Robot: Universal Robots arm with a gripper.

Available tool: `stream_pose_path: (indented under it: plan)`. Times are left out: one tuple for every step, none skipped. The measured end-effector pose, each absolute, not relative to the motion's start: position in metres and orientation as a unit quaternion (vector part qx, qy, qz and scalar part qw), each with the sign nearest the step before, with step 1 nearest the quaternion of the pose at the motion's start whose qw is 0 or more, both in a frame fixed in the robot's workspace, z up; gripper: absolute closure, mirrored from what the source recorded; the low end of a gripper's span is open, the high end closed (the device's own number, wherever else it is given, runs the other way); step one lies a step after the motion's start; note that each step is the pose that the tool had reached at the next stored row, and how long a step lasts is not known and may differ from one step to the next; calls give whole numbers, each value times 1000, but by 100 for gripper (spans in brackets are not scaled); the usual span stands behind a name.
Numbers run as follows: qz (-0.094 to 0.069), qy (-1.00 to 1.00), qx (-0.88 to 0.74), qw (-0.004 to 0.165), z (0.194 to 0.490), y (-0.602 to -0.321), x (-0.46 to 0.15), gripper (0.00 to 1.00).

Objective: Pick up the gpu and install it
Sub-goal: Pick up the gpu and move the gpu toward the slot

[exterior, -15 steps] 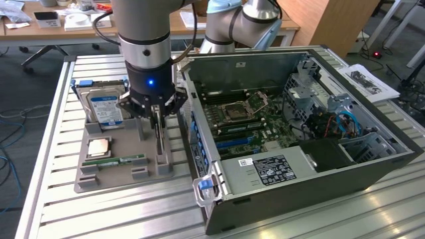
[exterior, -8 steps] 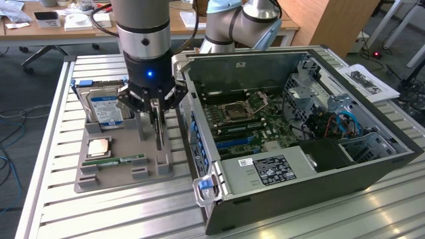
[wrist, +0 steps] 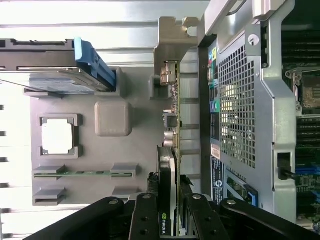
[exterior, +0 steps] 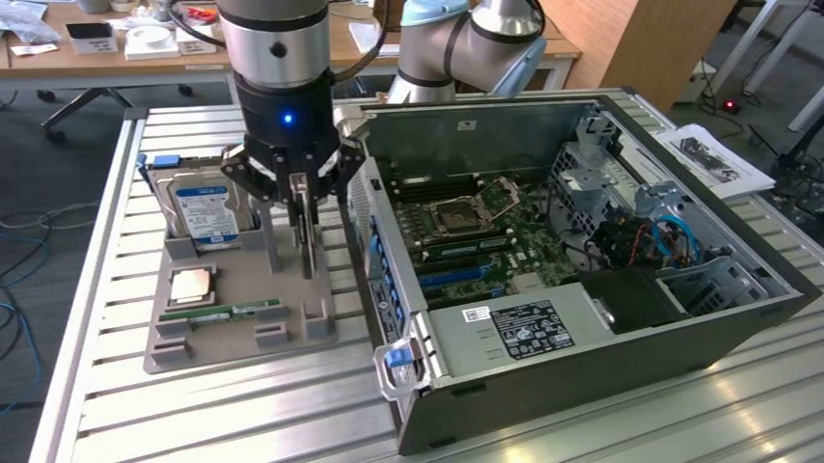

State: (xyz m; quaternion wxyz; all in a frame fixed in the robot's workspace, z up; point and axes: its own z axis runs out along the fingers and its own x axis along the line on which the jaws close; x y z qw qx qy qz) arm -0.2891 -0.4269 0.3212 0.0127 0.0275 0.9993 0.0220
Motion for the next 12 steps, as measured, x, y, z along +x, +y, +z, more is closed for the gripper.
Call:
stream_pose_path:
  plan:
    - [22,999,27,13,324,-427,-289,73]
    - [22,999,27,13,327,-427,-289,73]
    - [22,999,27,13,331,-427,-289,73]
    - [22,999,27,13,333,-427,-289,73]
    - [22,999,27,13,336,-427,-289,73]
    - [22,999,27,13,339,-427,-289,73]
    - [22,999,27,13,342,-427,-289,73]
    - [22,999,27,13,344,-427,-289,73]
    - [22,999,27,13,347,-427,-289,73]
    - [22,999,27,13,349,-427,-289,73]
    - [22,999,27,13,352,-427,-289,73]
    - [22,999,27,13,354,-427,-289,73]
